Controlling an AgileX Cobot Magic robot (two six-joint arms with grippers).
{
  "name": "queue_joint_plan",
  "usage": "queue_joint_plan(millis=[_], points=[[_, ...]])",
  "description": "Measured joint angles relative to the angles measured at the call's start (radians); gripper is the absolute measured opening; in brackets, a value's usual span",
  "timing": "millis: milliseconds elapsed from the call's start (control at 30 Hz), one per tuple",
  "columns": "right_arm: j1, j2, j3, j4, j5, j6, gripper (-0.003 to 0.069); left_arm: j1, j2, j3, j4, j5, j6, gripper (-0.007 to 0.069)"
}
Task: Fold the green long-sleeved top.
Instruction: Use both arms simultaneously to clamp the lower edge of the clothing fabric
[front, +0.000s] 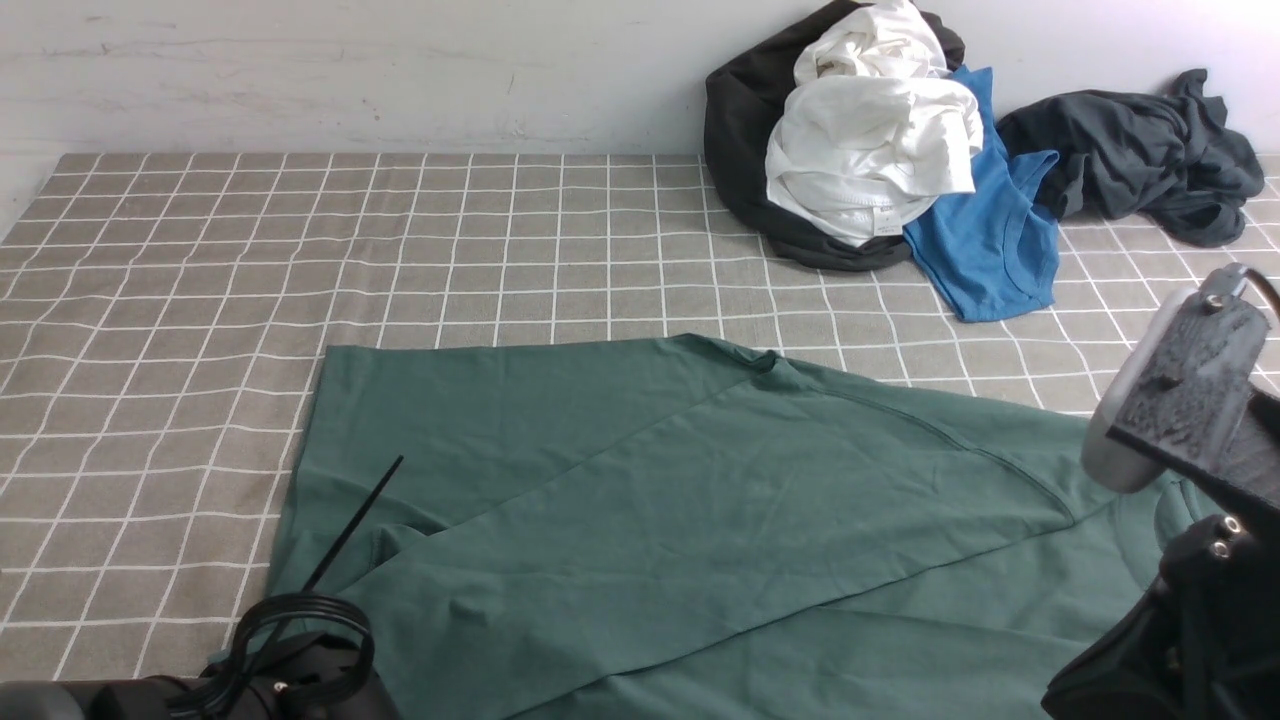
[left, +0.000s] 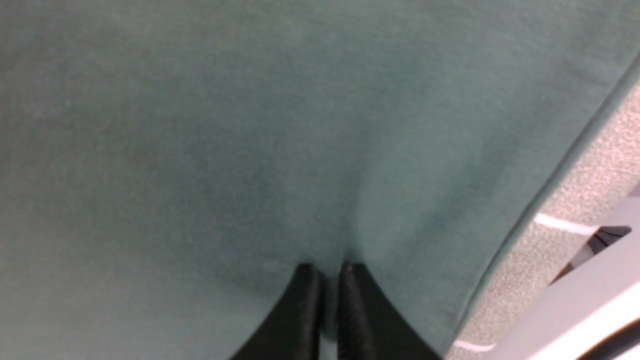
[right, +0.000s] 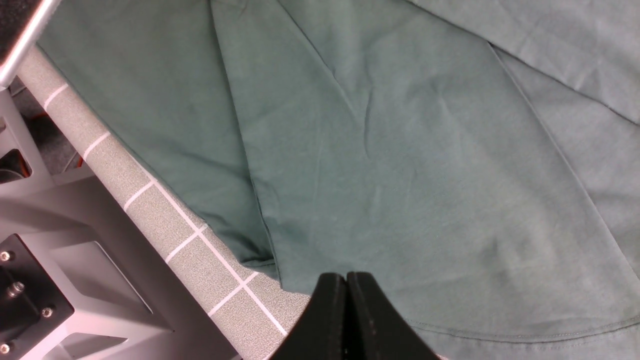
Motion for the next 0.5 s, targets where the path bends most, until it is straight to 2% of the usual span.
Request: queue_joint_plan(millis=[233,367,500], points=[[0.000,0.000,0.000,-0.001,0.000,0.000,-0.0007,0.000,-0.030,0.010,-0.008,0.013,-0.027,-0.0006],[0.000,0.000,0.000,-0.002,0.000,0.000,-0.0007,0.000,-0.168,0.056,-0.032,0.022,-0.042,-0.0007],[0.000,0.000,0.000,-0.007,-0.001,0.000,-0.0007,0.011,-0.296,0.060,0.011,0.015,-0.056,-0.0007]])
